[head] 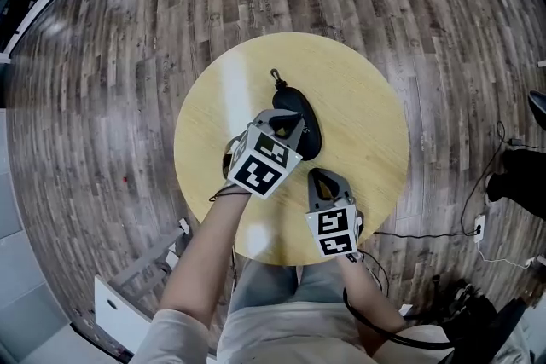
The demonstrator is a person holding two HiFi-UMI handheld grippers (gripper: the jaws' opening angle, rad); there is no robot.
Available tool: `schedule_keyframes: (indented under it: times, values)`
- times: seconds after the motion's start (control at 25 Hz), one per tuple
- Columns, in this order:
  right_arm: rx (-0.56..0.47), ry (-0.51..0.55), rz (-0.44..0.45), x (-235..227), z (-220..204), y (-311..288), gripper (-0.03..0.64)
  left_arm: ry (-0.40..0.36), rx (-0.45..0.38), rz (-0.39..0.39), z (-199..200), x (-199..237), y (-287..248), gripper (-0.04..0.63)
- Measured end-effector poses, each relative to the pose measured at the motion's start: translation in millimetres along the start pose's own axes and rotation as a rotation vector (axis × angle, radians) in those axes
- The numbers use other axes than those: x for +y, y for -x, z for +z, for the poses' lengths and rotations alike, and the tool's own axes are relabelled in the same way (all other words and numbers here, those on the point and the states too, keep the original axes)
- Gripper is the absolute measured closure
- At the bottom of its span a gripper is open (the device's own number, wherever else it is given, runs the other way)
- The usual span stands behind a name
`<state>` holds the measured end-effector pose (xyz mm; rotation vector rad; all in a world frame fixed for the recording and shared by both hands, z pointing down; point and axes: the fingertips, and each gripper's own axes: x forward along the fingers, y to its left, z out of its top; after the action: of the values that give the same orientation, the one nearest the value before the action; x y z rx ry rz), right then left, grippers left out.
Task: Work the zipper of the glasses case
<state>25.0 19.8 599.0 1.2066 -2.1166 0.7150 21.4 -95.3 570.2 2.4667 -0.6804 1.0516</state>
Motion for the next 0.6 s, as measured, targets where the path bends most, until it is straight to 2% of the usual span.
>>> schedule_keyframes:
  times: [0.12, 0.32, 0.44, 0.6]
  values:
    - [-0.048, 0.049, 0.008, -5, 10, 32, 0.615, 0.024, -0.062, 0.03, 4, 2, 7, 0.589]
    - [-0.175, 0.106, 0.003, -11, 56, 101, 0.615, 0.242, -0.312, 0.084, 37, -6, 89, 0.589]
    - [-0.271, 0.13, 0.046, -13, 108, 128, 0.615, 0.309, -0.458, 0.139, 53, -14, 153, 0.589]
    - [-0.342, 0.093, 0.156, 34, 156, 171, 0.615, 0.413, -0.509, 0.232, 32, -47, 239, 0.589]
